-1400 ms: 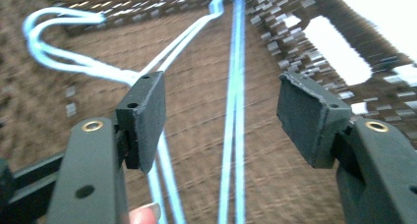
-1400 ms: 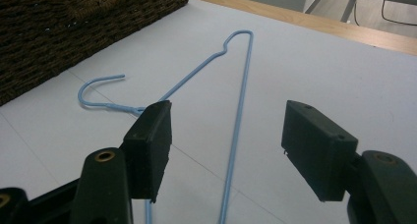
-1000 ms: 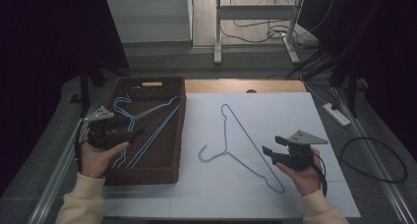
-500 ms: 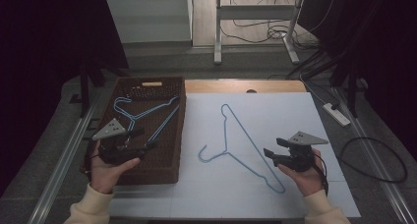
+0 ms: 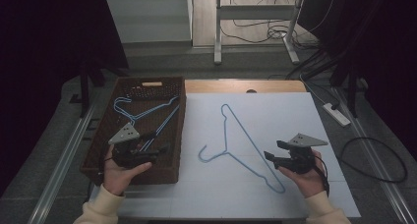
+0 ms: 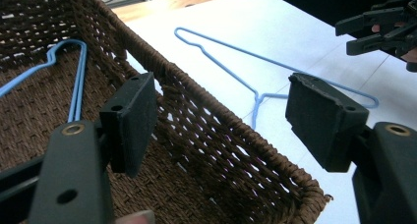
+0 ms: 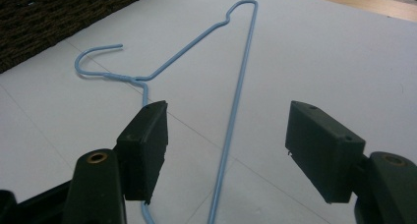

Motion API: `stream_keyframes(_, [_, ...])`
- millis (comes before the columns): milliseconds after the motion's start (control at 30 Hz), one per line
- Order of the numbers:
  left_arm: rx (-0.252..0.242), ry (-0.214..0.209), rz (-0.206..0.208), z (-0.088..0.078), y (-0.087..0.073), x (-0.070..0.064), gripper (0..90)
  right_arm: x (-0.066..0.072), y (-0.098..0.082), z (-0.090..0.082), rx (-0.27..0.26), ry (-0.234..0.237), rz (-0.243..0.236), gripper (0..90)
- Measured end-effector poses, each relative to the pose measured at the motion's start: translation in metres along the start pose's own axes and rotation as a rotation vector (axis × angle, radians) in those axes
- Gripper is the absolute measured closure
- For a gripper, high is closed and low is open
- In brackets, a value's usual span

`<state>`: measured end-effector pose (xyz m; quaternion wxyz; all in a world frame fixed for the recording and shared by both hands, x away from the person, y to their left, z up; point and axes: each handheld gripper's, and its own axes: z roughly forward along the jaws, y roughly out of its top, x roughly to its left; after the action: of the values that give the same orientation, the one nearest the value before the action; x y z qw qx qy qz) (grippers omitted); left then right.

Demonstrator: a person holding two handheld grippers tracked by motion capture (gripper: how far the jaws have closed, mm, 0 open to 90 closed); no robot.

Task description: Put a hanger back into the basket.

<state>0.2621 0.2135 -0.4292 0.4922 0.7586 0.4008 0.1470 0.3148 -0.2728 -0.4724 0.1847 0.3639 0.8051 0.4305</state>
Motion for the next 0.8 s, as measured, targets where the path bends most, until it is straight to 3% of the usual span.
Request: stream_keyframes(800, [-0.03, 0.029, -0.002, -0.0102, -0.0048, 0.0038, 28.9, 0.0022, 0.0014, 0.0013, 0.003, 0.023, -0.025, 33.3])
